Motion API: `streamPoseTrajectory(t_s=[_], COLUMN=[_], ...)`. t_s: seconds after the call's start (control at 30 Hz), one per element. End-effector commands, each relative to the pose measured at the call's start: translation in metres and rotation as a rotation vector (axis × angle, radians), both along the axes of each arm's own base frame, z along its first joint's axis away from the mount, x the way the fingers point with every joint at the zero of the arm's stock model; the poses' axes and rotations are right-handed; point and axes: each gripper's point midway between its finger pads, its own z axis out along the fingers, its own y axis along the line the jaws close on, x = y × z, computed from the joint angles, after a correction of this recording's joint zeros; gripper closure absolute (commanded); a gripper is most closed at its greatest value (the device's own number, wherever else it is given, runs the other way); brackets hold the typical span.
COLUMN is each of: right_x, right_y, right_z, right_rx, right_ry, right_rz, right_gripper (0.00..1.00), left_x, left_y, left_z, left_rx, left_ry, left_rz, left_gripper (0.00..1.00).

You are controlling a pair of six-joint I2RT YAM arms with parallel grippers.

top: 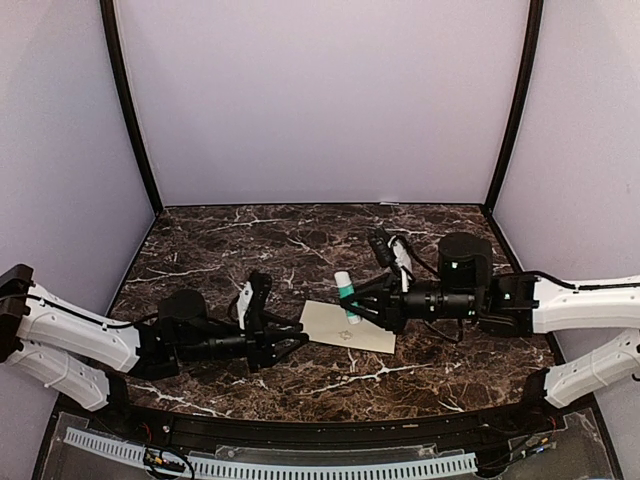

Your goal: Place the letter into the envelope and seal it

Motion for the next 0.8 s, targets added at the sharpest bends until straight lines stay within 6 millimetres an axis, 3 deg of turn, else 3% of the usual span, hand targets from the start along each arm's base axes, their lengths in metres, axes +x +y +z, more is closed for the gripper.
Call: streamPoseTrajectory(t_s=[0.0,0.23,0.47,0.77], right_x=[-0.032,-0.064,-0.067,-0.072], right_y=[0.015,0.041,0.075,0.1], right_z=[0.063,0.072,0.072,0.068], right_rx=[0.286,0.418,0.411,0.414], right_ry=[-0.128,-0.178,-0.168,-0.153], right_rz=[0.056,0.077,0.04,0.057], right_gripper=[1.0,1.0,1.0,1.0], left_x=[-0.048,-0.066,-0.079,-0.076], left_y=[0.007,0.018,0.027,0.026], left_z=[0.048,0.055,0.068,0.065], left_rx=[-0.225,-0.284,-0.353,-0.338], left_ry=[-0.136,-0.177,-0.208,-0.22], left_rz=[-0.233,-0.308,-0.351,-0.328], left_gripper=[0.63,0.59,0.58,0.61])
